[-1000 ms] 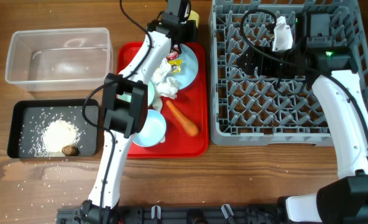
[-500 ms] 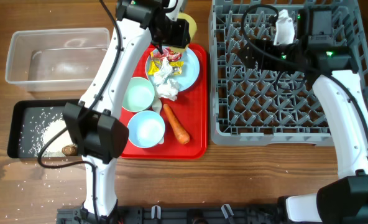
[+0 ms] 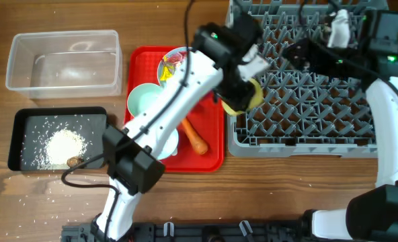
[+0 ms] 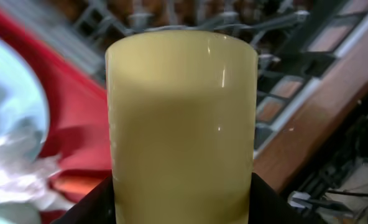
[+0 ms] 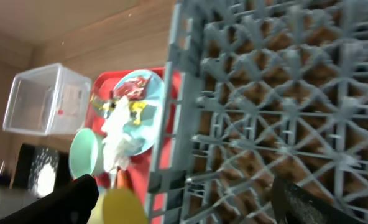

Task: Sort waste into correct bins and load items into the dishwasher rack
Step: 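Lower the yellow cup into the rack and open the left gripper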

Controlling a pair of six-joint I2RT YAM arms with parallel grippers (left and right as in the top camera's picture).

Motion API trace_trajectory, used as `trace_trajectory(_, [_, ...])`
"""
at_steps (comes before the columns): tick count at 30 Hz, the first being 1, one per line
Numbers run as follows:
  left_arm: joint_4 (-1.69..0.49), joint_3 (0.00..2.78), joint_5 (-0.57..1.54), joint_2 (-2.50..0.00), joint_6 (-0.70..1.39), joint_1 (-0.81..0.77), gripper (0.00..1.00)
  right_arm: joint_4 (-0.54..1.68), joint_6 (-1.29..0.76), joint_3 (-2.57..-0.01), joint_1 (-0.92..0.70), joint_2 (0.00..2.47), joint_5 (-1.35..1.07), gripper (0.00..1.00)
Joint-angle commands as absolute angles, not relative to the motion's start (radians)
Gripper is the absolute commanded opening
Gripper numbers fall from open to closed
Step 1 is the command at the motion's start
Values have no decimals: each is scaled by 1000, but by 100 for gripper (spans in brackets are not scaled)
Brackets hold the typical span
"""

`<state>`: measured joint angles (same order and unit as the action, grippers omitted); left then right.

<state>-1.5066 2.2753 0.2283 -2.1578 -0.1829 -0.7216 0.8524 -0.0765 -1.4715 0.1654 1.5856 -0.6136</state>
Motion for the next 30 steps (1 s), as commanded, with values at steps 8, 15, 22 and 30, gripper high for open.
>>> trace_trajectory(8, [-1511, 2275, 65, -2232, -206, -857, 38, 877, -81, -1483, 445, 1560, -765, 91])
trace_trajectory(15, [-1569, 2275, 64, -2273, -206, -900, 37, 892, -77, -1483, 447, 1560, -764, 91])
trace_trajectory(22, [-1621, 2276, -38, -2271, -205, -934, 26, 902, -71, -1483, 447, 1560, -764, 91])
trace_trajectory(30, [-1614, 2280, -38, -2241, -203, -945, 40, 906, -71, -1483, 447, 1560, -764, 92])
